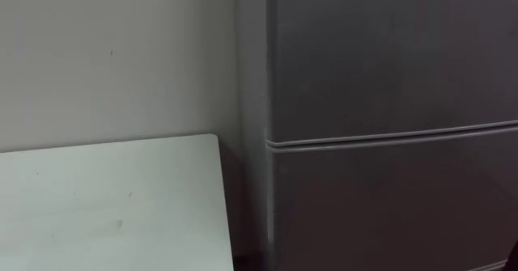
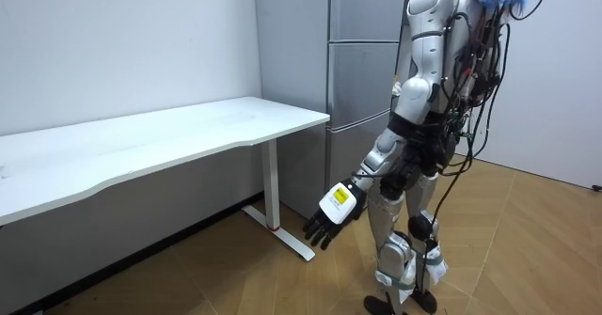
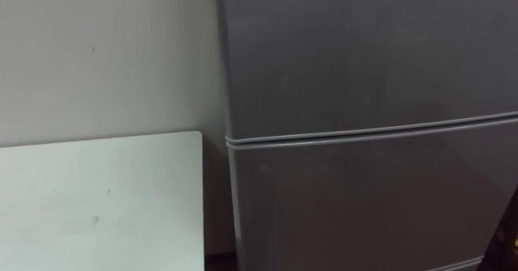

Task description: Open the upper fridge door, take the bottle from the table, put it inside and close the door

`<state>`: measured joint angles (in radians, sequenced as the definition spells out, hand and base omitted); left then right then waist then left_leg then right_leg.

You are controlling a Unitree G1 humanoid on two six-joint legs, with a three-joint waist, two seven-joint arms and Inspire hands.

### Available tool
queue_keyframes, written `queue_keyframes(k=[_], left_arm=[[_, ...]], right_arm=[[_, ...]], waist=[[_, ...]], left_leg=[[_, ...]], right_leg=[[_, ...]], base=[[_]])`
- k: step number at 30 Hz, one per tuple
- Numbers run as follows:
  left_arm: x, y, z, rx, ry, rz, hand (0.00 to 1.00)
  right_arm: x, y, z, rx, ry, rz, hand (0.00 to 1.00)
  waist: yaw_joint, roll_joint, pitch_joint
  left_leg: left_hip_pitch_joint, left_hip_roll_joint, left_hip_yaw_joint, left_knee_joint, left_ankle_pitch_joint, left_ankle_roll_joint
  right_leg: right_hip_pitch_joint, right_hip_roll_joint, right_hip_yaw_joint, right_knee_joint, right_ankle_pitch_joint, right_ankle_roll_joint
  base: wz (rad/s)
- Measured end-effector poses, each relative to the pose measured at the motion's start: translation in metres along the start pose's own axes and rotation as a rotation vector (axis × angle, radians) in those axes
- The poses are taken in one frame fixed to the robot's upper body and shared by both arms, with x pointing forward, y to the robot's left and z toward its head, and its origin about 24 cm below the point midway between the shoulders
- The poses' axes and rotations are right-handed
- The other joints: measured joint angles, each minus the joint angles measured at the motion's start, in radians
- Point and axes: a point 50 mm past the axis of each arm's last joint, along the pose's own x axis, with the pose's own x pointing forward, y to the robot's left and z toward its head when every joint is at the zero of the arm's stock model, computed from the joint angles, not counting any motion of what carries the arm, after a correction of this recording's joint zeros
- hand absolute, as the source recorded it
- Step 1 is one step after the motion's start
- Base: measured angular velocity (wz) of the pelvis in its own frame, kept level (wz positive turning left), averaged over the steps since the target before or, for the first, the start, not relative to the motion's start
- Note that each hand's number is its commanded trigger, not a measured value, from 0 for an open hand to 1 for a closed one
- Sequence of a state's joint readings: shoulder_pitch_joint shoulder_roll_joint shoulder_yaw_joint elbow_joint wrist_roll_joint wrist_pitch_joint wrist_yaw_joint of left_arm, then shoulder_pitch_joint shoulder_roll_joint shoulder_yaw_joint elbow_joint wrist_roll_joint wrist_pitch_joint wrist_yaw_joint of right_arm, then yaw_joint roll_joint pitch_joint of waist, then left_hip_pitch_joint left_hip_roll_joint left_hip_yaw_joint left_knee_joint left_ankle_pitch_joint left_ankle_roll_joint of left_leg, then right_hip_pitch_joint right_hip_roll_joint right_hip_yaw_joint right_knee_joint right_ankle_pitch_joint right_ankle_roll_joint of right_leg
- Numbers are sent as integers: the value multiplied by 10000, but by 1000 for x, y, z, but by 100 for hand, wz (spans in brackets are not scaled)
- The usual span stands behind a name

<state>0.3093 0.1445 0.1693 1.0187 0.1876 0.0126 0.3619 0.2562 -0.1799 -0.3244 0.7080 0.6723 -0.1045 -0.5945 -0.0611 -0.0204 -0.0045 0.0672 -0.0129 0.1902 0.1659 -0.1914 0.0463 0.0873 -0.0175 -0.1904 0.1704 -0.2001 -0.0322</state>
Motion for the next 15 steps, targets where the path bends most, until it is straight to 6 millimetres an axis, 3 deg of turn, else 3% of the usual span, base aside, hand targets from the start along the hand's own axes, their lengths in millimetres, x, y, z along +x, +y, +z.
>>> queue_keyframes(k=[8,15], left_arm=[[-1,-5,4,-48,-85,-146,0],[-1,-14,5,51,34,-610,0]], right_arm=[[-3,-11,-36,-1623,823,214,0],[-12,-7,-68,-3318,1831,2172,0]], waist=[[-23,95,30],[74,122,30]], left_leg=[[77,-2,10,-29,1,0],[127,-5,8,-36,-17,-8]], right_leg=[[7,24,118,15,1,-2],[16,28,145,25,0,-3]], base=[[-3],[-2]])
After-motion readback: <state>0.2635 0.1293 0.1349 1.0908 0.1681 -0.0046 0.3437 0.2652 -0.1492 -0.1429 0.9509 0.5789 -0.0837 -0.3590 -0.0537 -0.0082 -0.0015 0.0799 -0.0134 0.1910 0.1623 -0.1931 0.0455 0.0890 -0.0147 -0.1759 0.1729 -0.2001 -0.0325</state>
